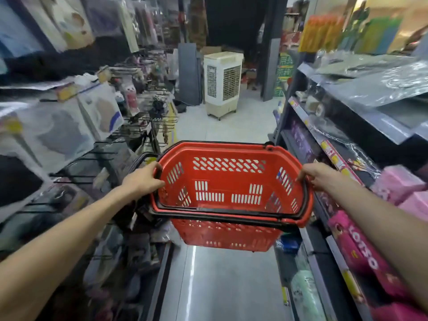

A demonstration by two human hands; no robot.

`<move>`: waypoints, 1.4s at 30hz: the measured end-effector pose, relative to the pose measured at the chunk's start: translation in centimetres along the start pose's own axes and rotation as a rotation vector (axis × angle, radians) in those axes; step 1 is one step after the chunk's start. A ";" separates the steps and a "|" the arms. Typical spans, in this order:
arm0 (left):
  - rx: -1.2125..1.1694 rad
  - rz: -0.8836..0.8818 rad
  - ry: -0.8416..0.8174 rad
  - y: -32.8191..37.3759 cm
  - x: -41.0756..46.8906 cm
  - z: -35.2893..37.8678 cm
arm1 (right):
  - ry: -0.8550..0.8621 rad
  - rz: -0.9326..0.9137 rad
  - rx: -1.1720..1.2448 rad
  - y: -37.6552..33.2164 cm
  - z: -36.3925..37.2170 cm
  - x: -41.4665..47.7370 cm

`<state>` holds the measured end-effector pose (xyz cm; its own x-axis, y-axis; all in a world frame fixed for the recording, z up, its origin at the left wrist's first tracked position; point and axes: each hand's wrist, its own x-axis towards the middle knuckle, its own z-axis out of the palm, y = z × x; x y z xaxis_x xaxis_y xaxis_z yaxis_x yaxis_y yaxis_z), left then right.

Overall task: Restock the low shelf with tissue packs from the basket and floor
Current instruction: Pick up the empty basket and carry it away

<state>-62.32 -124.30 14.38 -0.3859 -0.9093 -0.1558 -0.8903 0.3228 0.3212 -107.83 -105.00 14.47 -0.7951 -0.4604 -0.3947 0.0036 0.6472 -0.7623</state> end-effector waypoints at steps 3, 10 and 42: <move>-0.009 0.030 -0.010 0.6 7.0 -0.7 | 0.042 0.041 -0.023 -3.1 2.1 4.8; 0.067 0.033 0.022 2.5 23.5 -0.4 | 0.055 0.076 0.103 -8.2 7.4 22.3; -0.372 -0.231 -0.236 2.0 93.5 18.4 | 0.026 0.262 0.042 -26.1 38.0 80.9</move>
<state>-104.59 -203.81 -16.78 -0.2712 -0.8479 -0.4555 -0.8288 -0.0349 0.5584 -149.21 -182.20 -17.05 -0.7794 -0.2644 -0.5681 0.2358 0.7163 -0.6568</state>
